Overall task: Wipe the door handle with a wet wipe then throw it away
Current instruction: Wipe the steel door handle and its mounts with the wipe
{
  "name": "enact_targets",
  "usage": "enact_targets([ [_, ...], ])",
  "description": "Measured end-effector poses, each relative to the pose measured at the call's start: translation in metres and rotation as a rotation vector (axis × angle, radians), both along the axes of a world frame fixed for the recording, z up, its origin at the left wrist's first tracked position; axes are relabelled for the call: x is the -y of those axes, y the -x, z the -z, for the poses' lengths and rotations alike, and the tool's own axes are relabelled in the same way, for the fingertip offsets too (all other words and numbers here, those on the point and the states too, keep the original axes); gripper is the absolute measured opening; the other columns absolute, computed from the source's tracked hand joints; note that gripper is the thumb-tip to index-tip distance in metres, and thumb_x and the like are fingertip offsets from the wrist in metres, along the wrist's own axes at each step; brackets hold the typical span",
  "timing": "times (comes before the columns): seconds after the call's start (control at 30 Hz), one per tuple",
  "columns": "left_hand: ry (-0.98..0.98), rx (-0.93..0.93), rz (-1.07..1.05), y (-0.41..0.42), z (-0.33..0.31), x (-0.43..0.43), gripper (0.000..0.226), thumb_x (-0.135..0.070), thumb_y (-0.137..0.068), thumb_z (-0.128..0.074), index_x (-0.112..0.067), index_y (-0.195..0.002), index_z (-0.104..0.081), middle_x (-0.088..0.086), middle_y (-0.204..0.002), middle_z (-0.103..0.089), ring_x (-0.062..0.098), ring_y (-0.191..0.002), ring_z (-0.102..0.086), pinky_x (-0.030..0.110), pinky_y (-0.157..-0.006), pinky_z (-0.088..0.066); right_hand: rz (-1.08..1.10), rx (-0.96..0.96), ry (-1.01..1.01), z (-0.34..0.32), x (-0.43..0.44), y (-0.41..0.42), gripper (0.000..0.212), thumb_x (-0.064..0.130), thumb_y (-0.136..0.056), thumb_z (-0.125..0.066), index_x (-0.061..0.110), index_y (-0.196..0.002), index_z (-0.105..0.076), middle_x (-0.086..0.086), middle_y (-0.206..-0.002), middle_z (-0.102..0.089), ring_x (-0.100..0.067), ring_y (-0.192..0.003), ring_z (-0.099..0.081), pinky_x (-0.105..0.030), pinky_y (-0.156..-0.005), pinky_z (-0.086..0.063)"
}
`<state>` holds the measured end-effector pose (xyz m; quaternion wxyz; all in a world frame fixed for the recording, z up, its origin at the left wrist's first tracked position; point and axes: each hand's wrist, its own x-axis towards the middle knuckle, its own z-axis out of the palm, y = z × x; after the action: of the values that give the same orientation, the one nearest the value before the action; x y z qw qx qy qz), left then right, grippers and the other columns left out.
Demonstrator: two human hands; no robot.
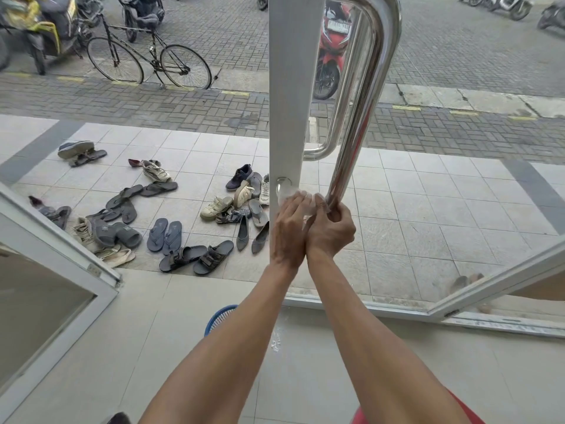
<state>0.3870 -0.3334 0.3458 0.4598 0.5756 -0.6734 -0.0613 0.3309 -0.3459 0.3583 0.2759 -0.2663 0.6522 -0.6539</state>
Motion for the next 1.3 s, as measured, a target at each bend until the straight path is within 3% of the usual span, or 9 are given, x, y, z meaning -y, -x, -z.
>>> enact_targets([
  [0.1,-0.002,-0.182,-0.213,0.012,0.003,-0.010,0.043,-0.015,-0.085,-0.071,-0.008,-0.126,-0.060,0.011,-0.130,-0.058,0.018,-0.123,-0.051,0.022,-0.104,-0.040,-0.005,-0.046,0.013,-0.002,0.002,0.004,0.039,0.036,-0.073,-0.083,0.010,-0.100,-0.074,-0.008,-0.093,-0.072,-0.011,-0.080,-0.071,-0.023,-0.076,-0.057],
  [0.2,-0.002,-0.539,-0.451,0.017,0.011,-0.019,0.019,-0.025,-0.084,-0.072,-0.013,-0.098,-0.065,-0.001,-0.091,-0.064,0.004,-0.083,-0.058,0.026,-0.081,-0.053,-0.048,-0.043,-0.067,-0.001,0.001,0.002,0.041,0.042,-0.072,-0.083,0.007,-0.092,-0.073,-0.007,-0.085,-0.073,-0.013,-0.074,-0.069,-0.020,-0.070,-0.055],
  [0.3,-0.395,-1.022,-0.386,0.024,0.016,-0.019,0.041,-0.052,-0.083,-0.067,-0.025,-0.053,-0.057,-0.011,-0.053,-0.058,0.006,-0.048,-0.054,0.030,-0.055,-0.050,-0.048,-0.021,-0.104,-0.004,0.003,-0.002,0.041,0.044,-0.073,-0.081,0.006,-0.087,-0.072,-0.003,-0.079,-0.074,-0.011,-0.070,-0.068,-0.017,-0.066,-0.054],
  [0.37,-0.617,-1.274,-0.204,0.027,0.015,-0.019,0.054,-0.058,-0.078,-0.069,-0.020,-0.042,-0.054,-0.004,-0.050,-0.054,0.013,-0.048,-0.048,0.028,-0.051,-0.041,-0.059,-0.006,-0.114,-0.005,0.002,-0.001,0.040,0.042,-0.074,-0.082,0.006,-0.087,-0.072,-0.003,-0.079,-0.074,-0.010,-0.070,-0.068,-0.021,-0.069,-0.056],
  [0.53,-0.820,-1.733,0.262,0.030,0.008,-0.012,0.039,-0.044,-0.089,-0.062,-0.010,-0.106,-0.071,0.007,-0.106,-0.067,0.015,-0.093,-0.063,0.023,-0.077,-0.051,-0.112,-0.083,-0.167,-0.011,0.000,0.007,0.038,0.044,-0.076,-0.079,0.012,-0.097,-0.073,0.000,-0.088,-0.075,-0.012,-0.083,-0.069,-0.018,-0.079,-0.050],
  [0.77,-0.823,-1.862,0.148,0.050,0.000,-0.016,0.024,-0.020,-0.095,-0.055,-0.005,-0.111,-0.064,0.005,-0.088,-0.066,0.013,-0.075,-0.062,0.020,-0.064,-0.051,-0.263,-0.186,-0.246,-0.017,0.001,0.022,0.030,0.037,-0.077,-0.077,0.017,-0.098,-0.071,0.006,-0.087,-0.069,-0.013,-0.085,-0.067,-0.017,-0.072,-0.042],
  [0.9,-0.701,-1.925,0.009,0.063,-0.009,-0.015,0.024,-0.022,-0.086,-0.071,-0.002,-0.098,-0.072,0.006,-0.080,-0.074,0.016,-0.066,-0.069,0.023,-0.062,-0.056,-0.253,-0.161,-0.199,-0.018,0.000,0.031,0.058,0.042,-0.072,-0.081,0.017,-0.120,-0.062,-0.003,-0.108,-0.069,-0.014,-0.097,-0.066,-0.022,-0.084,-0.049],
  [1.1,-0.544,-2.249,0.041,0.069,-0.018,-0.006,0.047,-0.014,-0.087,-0.068,0.003,-0.130,-0.056,0.019,-0.128,-0.062,0.028,-0.118,-0.060,0.041,-0.107,-0.043,-0.259,-0.144,0.040,-0.020,-0.006,0.053,0.097,0.054,-0.061,-0.085,0.025,-0.140,-0.035,0.007,-0.117,-0.062,-0.002,-0.105,-0.059,-0.009,-0.079,-0.040],
  [1.3,-0.478,-2.320,-0.081,0.069,-0.017,0.004,0.050,-0.006,-0.082,-0.072,0.007,-0.127,-0.056,0.022,-0.127,-0.061,0.033,-0.119,-0.059,0.043,-0.107,-0.043,-0.253,-0.169,0.052,-0.008,-0.011,0.059,0.091,0.050,-0.067,-0.083,0.022,-0.140,-0.037,0.005,-0.114,-0.064,-0.008,-0.105,-0.062,-0.025,-0.089,-0.049],
])
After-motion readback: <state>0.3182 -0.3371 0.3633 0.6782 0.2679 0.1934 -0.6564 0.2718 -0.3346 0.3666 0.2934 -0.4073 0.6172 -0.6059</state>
